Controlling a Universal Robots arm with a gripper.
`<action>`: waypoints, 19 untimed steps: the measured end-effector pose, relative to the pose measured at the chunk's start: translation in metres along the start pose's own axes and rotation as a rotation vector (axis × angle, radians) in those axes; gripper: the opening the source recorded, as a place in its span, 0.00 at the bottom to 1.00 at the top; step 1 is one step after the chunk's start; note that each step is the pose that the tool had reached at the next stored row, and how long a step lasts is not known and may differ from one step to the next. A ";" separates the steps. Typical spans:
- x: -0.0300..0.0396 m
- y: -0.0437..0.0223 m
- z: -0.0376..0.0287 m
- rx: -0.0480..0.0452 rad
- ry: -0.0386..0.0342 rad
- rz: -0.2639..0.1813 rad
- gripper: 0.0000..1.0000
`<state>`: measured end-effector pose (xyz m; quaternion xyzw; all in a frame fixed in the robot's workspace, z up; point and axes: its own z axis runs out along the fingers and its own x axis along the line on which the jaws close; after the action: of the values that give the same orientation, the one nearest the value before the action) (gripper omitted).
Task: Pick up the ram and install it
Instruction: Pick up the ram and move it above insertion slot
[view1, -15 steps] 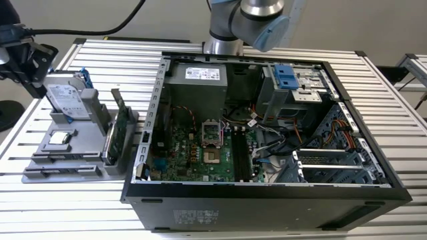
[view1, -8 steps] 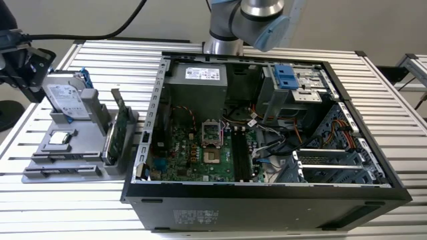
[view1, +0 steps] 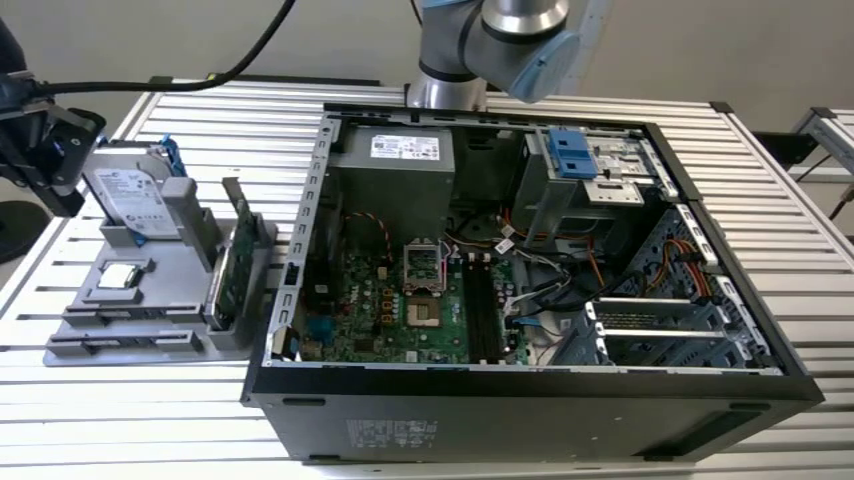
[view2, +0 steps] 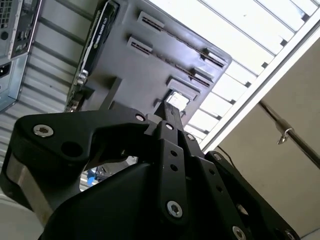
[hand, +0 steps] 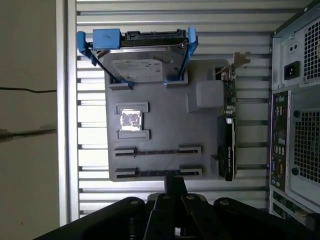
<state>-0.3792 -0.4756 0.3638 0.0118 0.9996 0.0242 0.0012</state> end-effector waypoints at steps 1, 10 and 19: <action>0.0000 -0.0015 0.0002 -0.0001 -0.0001 0.000 0.00; -0.0002 -0.0110 0.0014 -0.0001 -0.0001 0.000 0.00; -0.0003 -0.0161 0.0026 -0.0002 -0.0002 0.000 0.00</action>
<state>-0.3793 -0.4916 0.3604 0.0119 0.9996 0.0243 0.0012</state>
